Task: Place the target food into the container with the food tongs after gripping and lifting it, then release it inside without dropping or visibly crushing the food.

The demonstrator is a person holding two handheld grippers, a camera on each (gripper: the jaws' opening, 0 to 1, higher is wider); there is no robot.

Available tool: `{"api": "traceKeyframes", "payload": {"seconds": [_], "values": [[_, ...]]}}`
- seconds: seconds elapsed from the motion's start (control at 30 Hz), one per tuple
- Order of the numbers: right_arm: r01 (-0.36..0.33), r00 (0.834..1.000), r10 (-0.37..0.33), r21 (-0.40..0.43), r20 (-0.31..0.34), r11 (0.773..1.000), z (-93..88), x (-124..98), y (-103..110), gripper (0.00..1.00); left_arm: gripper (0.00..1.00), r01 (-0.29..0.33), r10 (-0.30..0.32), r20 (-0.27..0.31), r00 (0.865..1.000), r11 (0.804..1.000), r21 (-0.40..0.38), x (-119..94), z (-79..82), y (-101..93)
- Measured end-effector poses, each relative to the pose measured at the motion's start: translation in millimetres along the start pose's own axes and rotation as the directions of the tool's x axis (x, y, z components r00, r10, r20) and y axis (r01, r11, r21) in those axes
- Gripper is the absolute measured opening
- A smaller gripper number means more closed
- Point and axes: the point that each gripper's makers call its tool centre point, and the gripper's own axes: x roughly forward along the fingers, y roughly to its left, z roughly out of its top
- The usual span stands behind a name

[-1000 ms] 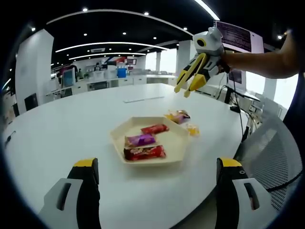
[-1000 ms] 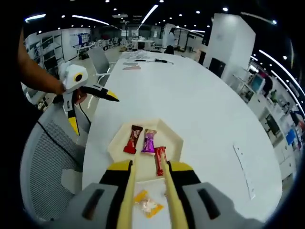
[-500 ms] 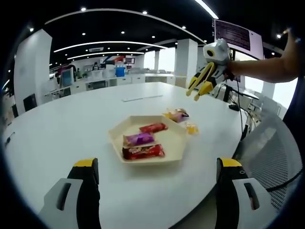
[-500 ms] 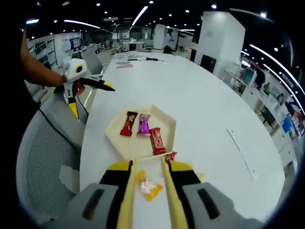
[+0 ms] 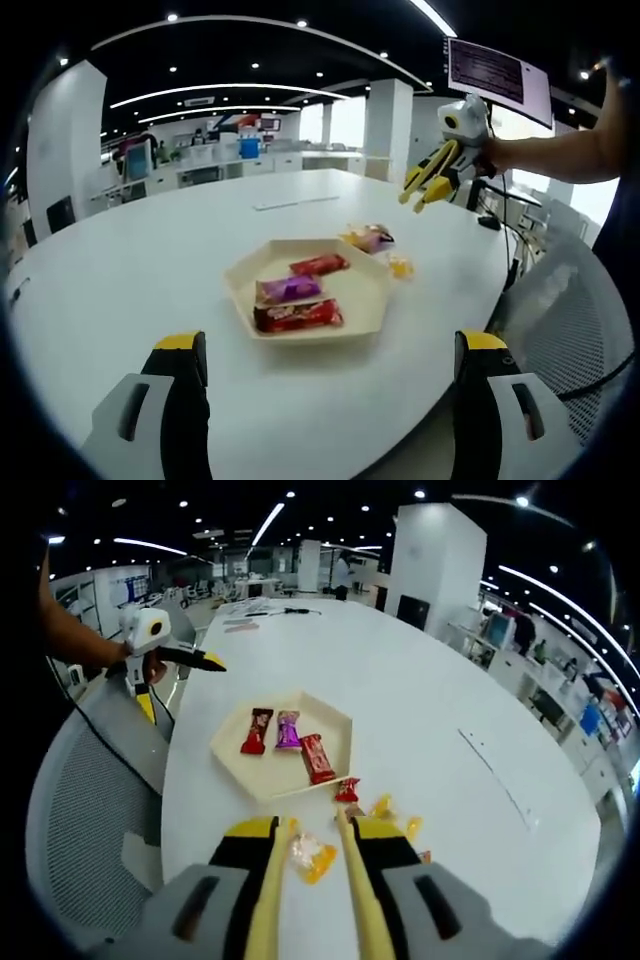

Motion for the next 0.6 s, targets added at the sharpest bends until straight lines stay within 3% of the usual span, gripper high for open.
{"api": "traceKeyframes", "payload": {"seconds": [0.27, 0.43, 0.6], "values": [[-0.021, 0.998, 0.018, -0.054, -0.068, 0.998, -34.7, 20.2, 13.4, 0.27, 1.00, -0.007, 0.007, -0.005, 1.000, 1.000, -0.003, -0.2, -1.6, 1.6], [-0.031, 0.994, 0.022, -0.089, -0.104, 0.996, -46.3, 26.2, 16.2, 0.27, 1.00, -0.010, 0.010, -0.006, 1.000, 1.000, -0.004, -0.7, -1.2, 1.4], [-0.055, 0.989, 0.028, -0.179, -0.148, 0.982, -53.4, 33.5, 17.8, 0.27, 1.00, -0.006, 0.006, -0.009, 1.000, 1.000, -0.005, -0.2, -2.1, 1.1]]}}
